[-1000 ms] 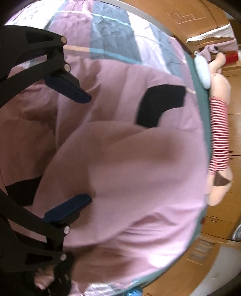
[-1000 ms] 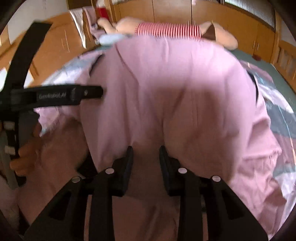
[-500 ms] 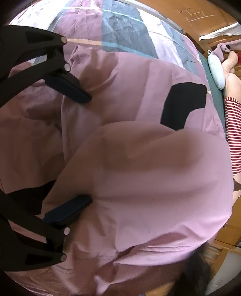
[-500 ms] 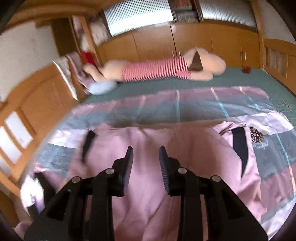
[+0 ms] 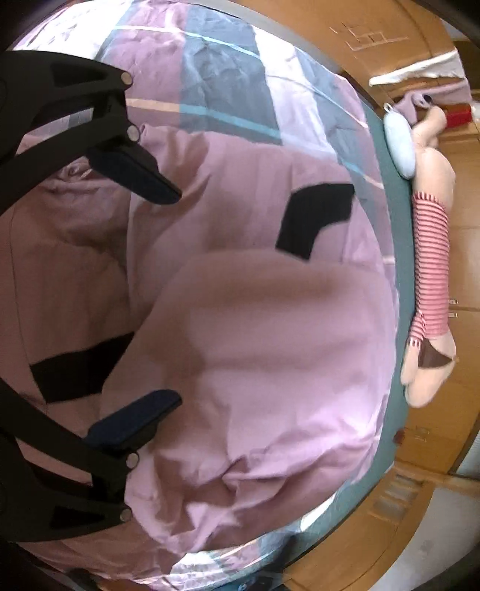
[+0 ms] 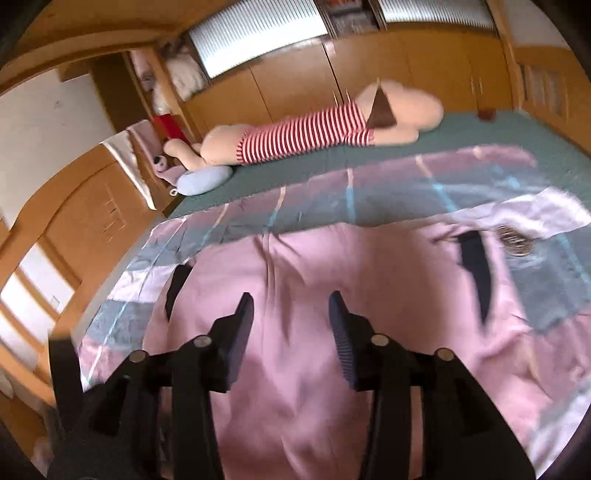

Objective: Fold large clothes

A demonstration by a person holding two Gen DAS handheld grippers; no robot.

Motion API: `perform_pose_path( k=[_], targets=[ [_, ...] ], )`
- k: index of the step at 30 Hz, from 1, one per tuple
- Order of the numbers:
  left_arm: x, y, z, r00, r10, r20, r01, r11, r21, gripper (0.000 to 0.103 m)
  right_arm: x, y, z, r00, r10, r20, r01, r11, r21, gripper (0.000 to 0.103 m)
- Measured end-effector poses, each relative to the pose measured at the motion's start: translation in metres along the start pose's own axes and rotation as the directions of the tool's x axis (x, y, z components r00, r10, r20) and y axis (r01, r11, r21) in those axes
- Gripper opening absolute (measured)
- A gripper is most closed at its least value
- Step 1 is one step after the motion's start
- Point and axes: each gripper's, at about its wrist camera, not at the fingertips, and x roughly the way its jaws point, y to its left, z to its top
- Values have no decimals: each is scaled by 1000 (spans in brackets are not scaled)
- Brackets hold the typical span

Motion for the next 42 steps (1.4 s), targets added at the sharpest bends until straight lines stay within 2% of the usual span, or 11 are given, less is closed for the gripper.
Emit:
perform_pose_path(
  k=[3,5,7,12,15,19,24,29,35,39,42],
  targets=[
    [21,-12,-9,997,26,-75,-23,999,40,101,-12,-1,-44,986,-75,-146,59,992,-107,44],
    [31,-13,-15,994,23,-111,-19,999,38,101,1,-3,-96,911,-256,-324,165,945,-282,44],
    [24,-12,-20,995,27,-101,-23,999,48,101,-7,-13,-122,886,-270,-377,171,946,-275,44],
    [-13,6,-61,995,81,-52,-81,997,11,101,-76,-41,-128,950,-116,-291,123,992,5,45],
    [-20,29,-100,989,90,-114,-99,992,-75,101,-93,-24,-113,971,-82,-223,83,997,-6,45],
    [-33,53,-134,990,-61,-131,34,979,-199,101,-69,42,-83,972,60,-226,-87,990,-111,45],
    [-51,63,-162,983,-95,-158,58,972,-226,101,-2,154,-82,923,169,-346,-274,920,-280,45],
    [-59,70,-189,976,-120,-181,76,969,-236,101,109,214,-106,833,86,-547,-291,908,-300,44],
    [-65,68,-195,979,-123,-163,88,974,-207,101,182,208,-103,865,-62,-498,-67,969,-238,46],
    [-62,69,-196,984,-110,-137,82,977,-196,101,129,218,-108,864,-6,-503,-182,928,-324,46],
    [-62,60,-198,988,-84,-133,58,981,-185,101,52,183,-86,914,197,-355,-303,913,-273,46]
  ],
)
